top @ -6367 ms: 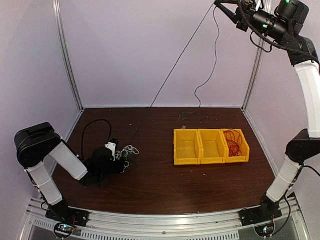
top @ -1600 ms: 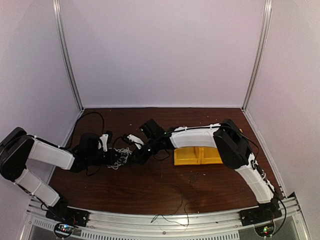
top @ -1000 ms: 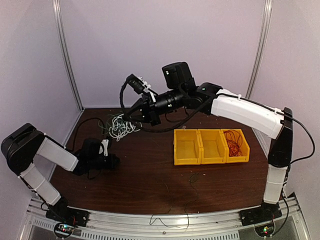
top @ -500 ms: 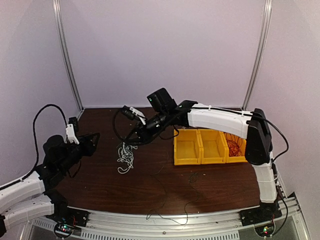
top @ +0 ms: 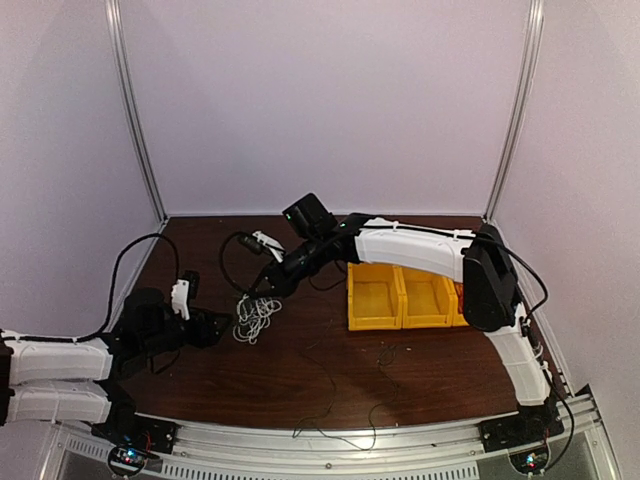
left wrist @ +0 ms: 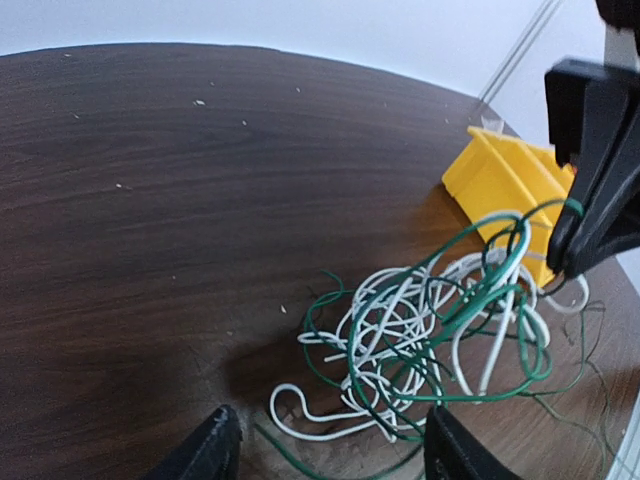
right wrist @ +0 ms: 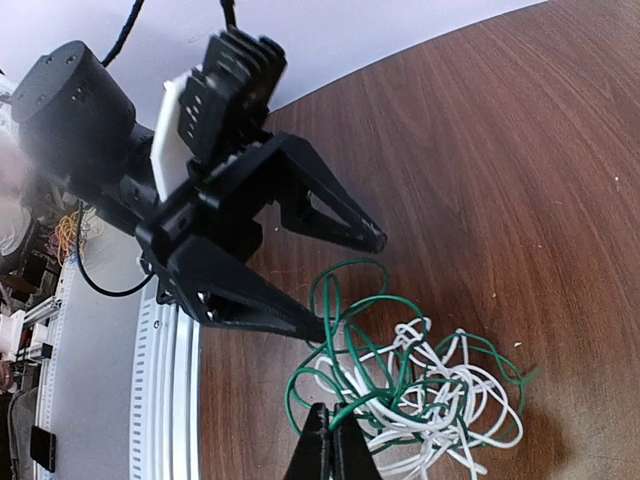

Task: Untangle the cables

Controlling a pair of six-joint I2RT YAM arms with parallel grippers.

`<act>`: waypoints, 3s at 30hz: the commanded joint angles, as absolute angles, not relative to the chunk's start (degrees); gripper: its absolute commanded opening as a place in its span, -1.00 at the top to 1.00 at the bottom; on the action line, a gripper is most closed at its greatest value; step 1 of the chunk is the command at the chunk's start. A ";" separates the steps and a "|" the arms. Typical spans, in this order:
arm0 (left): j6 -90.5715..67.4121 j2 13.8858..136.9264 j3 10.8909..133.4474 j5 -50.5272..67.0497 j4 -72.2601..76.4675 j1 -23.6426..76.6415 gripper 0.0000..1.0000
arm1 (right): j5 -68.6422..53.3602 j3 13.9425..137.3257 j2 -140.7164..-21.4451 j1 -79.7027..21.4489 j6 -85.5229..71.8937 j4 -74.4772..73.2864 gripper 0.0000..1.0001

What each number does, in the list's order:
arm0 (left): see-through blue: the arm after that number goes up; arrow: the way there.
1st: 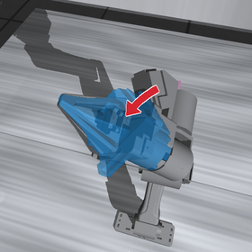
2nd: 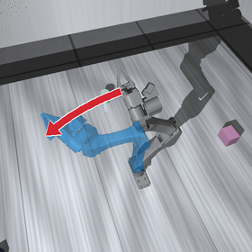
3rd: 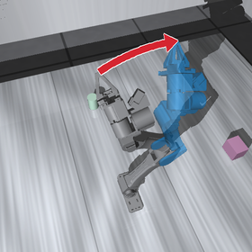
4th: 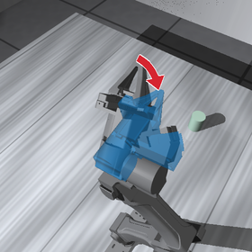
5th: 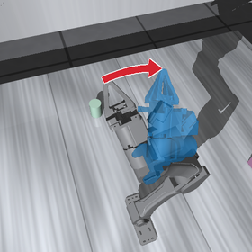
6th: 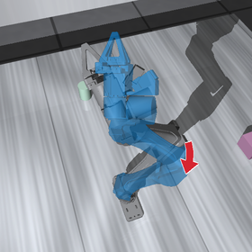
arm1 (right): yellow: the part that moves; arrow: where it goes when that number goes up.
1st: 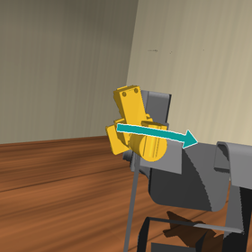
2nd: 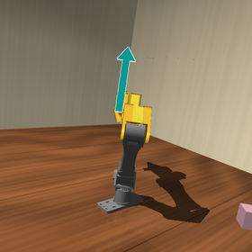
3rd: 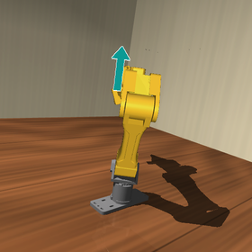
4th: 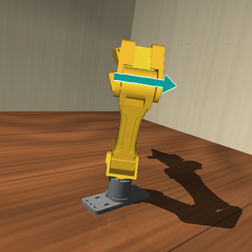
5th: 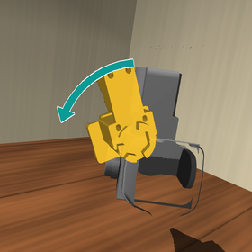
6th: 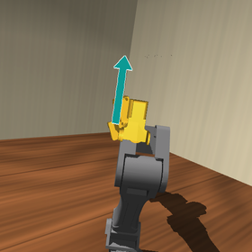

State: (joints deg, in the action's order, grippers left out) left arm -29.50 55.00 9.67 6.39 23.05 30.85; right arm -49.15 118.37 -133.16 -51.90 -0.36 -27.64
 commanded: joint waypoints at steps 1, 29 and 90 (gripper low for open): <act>-25.72 63.09 11.28 12.50 34.67 32.19 -0.38 | -50.58 119.75 -134.50 -51.15 -3.00 -26.33 1.00; -23.36 83.94 18.19 -3.42 48.80 36.04 1.00 | -57.35 111.86 -126.30 -50.03 -5.21 -22.95 1.00; -32.22 72.45 21.24 2.03 26.85 40.61 -0.27 | -46.83 97.64 -125.22 -51.40 8.55 -31.18 1.00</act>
